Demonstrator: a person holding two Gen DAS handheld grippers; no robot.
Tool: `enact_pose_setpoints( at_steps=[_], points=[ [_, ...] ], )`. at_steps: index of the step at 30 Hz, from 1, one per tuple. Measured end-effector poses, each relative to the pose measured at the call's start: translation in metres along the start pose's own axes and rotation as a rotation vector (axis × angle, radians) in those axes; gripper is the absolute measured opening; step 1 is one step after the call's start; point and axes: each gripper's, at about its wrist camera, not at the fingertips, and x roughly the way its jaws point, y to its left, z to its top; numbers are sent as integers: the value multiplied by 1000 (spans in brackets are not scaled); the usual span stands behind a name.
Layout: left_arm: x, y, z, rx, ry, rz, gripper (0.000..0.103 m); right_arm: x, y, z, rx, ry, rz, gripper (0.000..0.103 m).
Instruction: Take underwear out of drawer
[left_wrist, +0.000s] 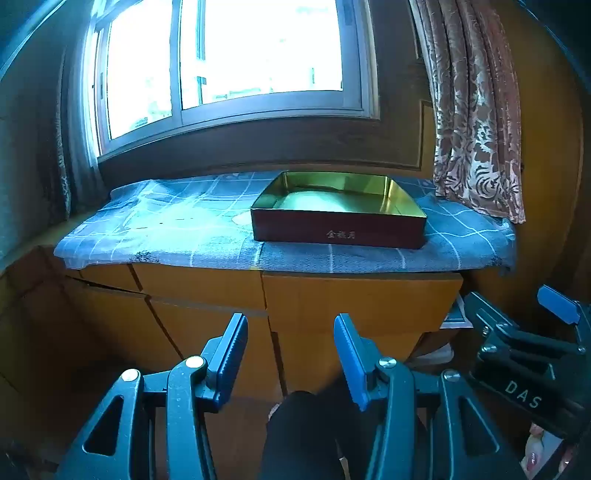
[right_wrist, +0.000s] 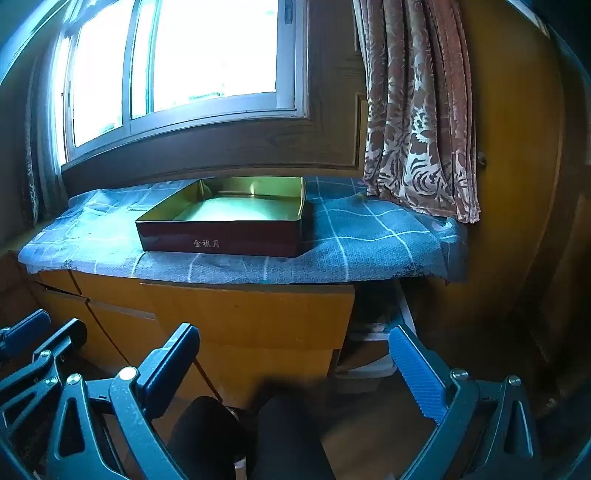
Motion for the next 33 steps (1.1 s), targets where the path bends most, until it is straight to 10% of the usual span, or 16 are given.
enact_pose_setpoints(
  at_steps=[33],
  points=[
    [12,5,1,-19,40,9,49,11,0,-2,-1,32,9,103]
  ],
)
